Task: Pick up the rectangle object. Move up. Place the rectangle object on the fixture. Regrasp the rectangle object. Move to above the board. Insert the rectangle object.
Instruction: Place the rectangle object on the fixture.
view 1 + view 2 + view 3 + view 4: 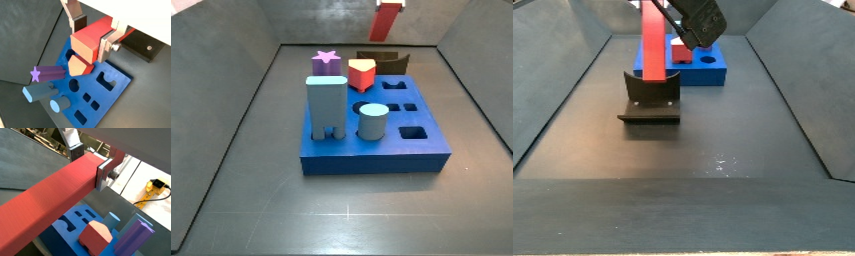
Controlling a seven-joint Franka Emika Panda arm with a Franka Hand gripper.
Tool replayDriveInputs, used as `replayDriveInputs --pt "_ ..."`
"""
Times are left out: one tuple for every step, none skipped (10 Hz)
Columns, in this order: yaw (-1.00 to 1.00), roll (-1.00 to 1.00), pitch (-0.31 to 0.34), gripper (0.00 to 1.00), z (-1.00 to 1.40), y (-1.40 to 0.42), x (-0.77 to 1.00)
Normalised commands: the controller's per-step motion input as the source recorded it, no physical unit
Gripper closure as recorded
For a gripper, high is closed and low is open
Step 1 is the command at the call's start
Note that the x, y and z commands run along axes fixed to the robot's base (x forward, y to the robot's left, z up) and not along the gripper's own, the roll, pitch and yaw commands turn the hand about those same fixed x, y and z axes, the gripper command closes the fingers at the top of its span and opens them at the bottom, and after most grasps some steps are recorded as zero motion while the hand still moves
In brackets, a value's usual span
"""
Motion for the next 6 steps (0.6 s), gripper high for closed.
replayDriveInputs --pt "-0.01 -0.22 0.111 1.00 -1.00 0.13 0.09" --pt "-0.01 -0.21 0.095 1.00 -1.00 0.13 0.10" --pt "-0.04 -0.19 0.093 1.00 -1.00 0.12 0.11" --pt "-0.07 -0.15 0.086 1.00 -1.00 0.11 0.12" --pt "-0.09 -0.14 0.071 1.00 -1.00 0.11 0.13" --pt "-0.11 -0.13 0.038 1.00 -0.90 0.10 0.12"
